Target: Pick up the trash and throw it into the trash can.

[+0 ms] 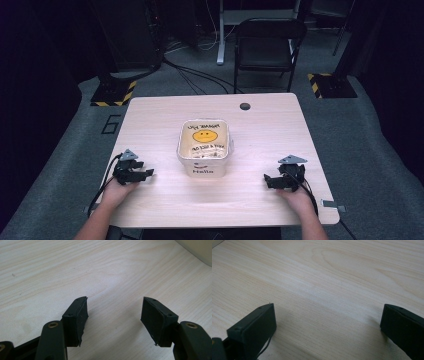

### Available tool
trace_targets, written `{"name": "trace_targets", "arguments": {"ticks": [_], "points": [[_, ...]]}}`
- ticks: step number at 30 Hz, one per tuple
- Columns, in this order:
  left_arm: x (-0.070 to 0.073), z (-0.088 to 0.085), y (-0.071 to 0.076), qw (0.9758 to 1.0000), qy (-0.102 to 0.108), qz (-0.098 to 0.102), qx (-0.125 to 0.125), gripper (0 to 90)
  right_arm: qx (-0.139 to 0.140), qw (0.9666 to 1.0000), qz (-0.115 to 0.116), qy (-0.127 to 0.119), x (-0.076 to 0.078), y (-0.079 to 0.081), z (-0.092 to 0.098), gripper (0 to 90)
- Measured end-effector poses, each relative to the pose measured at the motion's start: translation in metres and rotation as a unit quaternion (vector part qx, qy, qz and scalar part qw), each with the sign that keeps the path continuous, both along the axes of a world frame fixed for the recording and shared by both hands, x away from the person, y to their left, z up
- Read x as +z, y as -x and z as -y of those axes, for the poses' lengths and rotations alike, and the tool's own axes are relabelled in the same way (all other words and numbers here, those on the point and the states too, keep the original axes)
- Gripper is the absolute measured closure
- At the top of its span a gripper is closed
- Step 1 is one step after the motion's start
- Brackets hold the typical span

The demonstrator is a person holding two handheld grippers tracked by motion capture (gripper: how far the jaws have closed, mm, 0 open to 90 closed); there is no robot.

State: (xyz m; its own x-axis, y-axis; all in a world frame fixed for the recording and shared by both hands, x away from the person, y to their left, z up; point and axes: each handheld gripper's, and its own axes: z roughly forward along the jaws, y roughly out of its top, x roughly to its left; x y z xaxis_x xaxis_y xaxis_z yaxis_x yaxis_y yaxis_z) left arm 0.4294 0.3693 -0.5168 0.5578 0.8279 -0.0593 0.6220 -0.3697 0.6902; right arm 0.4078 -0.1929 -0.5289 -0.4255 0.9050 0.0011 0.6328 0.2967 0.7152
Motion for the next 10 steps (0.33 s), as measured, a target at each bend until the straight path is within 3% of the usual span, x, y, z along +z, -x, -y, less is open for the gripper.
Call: {"name": "trace_targets", "arguments": {"ticks": [10], "points": [[-0.0014, 0.0011, -0.0006, 1.0, 0.003, 0.004, 0.004, 34.7, 0.004, 1.0, 0.0, 0.001, 0.0001, 0.0004, -0.0003, 0.0]]}}
